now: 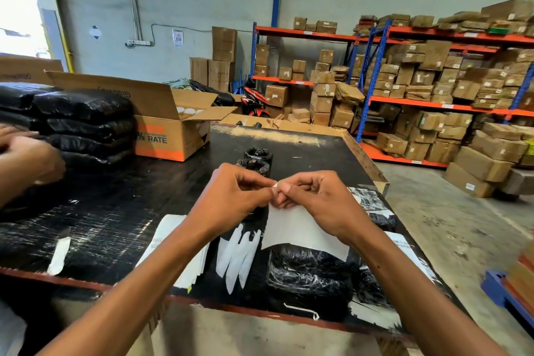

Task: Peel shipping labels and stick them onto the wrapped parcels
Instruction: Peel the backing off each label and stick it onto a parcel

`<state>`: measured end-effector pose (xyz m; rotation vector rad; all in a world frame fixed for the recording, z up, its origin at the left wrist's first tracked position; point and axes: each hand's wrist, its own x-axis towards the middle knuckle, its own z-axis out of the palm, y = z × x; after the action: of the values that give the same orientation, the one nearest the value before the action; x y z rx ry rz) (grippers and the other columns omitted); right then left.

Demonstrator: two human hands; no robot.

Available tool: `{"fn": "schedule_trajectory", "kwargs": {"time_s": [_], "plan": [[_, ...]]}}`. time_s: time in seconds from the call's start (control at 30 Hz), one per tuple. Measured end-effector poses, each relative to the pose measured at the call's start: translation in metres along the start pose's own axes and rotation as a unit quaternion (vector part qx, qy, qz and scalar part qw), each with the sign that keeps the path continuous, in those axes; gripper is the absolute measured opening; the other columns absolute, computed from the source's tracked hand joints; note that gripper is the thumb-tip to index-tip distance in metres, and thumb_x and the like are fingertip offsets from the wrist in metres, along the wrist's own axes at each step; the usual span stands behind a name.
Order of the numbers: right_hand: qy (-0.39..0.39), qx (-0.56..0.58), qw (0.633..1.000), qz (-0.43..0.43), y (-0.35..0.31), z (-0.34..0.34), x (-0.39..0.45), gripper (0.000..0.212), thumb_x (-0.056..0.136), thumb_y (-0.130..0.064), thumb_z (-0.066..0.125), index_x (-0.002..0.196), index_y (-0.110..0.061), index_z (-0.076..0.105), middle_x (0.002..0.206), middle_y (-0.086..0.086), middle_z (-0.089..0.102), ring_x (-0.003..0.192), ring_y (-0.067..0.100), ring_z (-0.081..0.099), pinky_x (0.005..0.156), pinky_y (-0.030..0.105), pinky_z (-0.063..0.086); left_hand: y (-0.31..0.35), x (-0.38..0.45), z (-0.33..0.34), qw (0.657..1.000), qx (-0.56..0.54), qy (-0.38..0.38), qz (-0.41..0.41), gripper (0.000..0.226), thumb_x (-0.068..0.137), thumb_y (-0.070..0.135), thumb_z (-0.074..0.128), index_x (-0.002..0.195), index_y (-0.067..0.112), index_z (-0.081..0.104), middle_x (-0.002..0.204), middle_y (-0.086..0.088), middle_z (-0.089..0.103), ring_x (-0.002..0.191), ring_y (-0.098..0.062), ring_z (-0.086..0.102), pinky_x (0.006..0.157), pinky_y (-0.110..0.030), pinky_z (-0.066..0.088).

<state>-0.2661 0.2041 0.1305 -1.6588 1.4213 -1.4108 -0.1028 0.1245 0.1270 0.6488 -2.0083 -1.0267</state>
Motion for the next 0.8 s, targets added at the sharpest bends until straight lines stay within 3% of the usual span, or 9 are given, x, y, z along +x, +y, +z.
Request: {"fn": "schedule_trajectory", "kwargs": {"time_s": [0.07, 0.27, 0.5, 0.6, 0.8], "plan": [[-0.006, 0.004, 1.000, 0.003, -0.0006, -0.0004, 0.0002, 0.015, 0.092, -0.006, 0.058, 0.090, 0.000, 0.071, 0.078, 0.010, 0.072, 0.069, 0.010, 0.069, 0.069, 0.018, 0.054, 0.0007, -0.0013, -0.0015, 1.000, -0.001, 0.003, -0.002, 0.013, 0.080, 0.016, 0.073, 0.088, 0.025, 0.079, 0.071, -0.001, 0.076, 0.066, -0.015, 0.068, 0.055, -0.020, 0.049], [-0.020, -0.002, 1.000, 0.009, -0.0016, -0.0010, 0.0012, 0.015, 0.092, -0.007, 0.058, 0.092, -0.001, 0.071, 0.082, 0.013, 0.073, 0.075, 0.013, 0.069, 0.075, 0.021, 0.055, 0.0004, 0.0003, -0.0032, 1.000, 0.004, 0.009, 0.005, 0.015, 0.082, 0.015, 0.072, 0.088, 0.026, 0.079, 0.074, -0.005, 0.076, 0.076, -0.035, 0.069, 0.074, -0.049, 0.056], [-0.013, -0.007, 1.000, 0.011, -0.0014, -0.0032, 0.0004, 0.015, 0.090, -0.008, 0.060, 0.094, 0.001, 0.072, 0.084, 0.015, 0.074, 0.078, 0.018, 0.070, 0.078, 0.025, 0.056, -0.0009, 0.0024, -0.0022, 1.000, -0.001, 0.009, 0.014, 0.019, 0.081, 0.013, 0.071, 0.084, 0.030, 0.079, 0.074, -0.008, 0.076, 0.076, -0.036, 0.068, 0.074, -0.049, 0.056], [-0.021, -0.007, 1.000, 0.015, -0.0021, -0.0042, 0.0000, 0.016, 0.090, -0.009, 0.061, 0.096, 0.001, 0.072, 0.087, 0.016, 0.074, 0.080, 0.019, 0.071, 0.080, 0.026, 0.057, -0.0017, 0.0038, -0.0021, 1.000, 0.002, 0.006, 0.015, 0.019, 0.082, 0.012, 0.070, 0.084, 0.030, 0.079, 0.073, -0.008, 0.075, 0.075, -0.034, 0.069, 0.072, -0.046, 0.057], [-0.030, -0.025, 0.999, 0.011, -0.0042, -0.0044, 0.0010, 0.016, 0.091, -0.008, 0.059, 0.096, 0.001, 0.072, 0.087, 0.017, 0.074, 0.079, 0.017, 0.070, 0.080, 0.028, 0.056, -0.0051, 0.0058, -0.0035, 1.000, 0.013, -0.006, 0.023, 0.012, 0.083, 0.017, 0.070, 0.088, 0.023, 0.079, 0.071, -0.003, 0.075, 0.064, -0.016, 0.067, 0.061, -0.025, 0.053]]}}
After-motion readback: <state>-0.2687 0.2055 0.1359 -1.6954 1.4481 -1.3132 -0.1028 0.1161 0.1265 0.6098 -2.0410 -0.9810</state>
